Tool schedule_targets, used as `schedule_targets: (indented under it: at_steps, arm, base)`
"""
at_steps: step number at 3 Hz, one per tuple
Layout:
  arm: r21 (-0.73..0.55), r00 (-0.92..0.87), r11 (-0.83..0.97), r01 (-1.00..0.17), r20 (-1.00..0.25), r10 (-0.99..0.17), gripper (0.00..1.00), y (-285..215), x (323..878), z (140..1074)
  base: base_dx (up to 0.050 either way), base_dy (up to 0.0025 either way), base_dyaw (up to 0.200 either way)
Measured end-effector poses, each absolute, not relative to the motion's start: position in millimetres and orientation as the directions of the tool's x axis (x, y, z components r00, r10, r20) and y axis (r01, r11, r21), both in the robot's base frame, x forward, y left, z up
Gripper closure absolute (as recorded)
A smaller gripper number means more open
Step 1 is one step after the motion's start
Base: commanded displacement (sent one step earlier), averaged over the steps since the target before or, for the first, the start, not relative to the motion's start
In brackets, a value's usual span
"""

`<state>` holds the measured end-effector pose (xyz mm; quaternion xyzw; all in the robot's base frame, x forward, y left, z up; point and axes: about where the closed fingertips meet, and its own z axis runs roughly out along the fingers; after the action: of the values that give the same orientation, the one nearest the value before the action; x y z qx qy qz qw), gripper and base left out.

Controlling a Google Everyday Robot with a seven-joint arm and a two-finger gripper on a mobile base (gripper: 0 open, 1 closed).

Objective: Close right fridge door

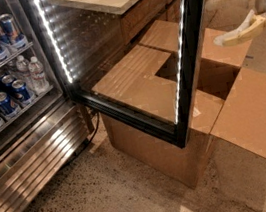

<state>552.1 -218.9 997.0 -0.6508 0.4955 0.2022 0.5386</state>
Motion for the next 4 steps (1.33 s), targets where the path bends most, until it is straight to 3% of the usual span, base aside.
schedule_targets:
  at_steps: [1, 2, 3, 4]
  arm:
    - [-0.463, 0.423, 0.021, -0.886, -0.827, -0.371, 0.5, -194.7, 545.2, 992.6]
    - [-0.446, 0.451, -0.087, -0.891, -0.84, -0.303, 0.69, -166.8, 531.5, 1002.1]
    - [-0.484, 0.522, -0.247, -0.839, -0.844, -0.122, 0.92, -108.3, 515.4, 1041.0]
    - [-0.518, 0.504, -0.369, -0.772, -0.852, 0.142, 1.0, -42.0, 482.9, 1086.0]
  base:
    - [0.0, 0.0, 0.0]
    - [0.0, 0.0, 0.0]
    - [0.0, 0.0, 0.0]
    - [0.0, 0.0, 0.0]
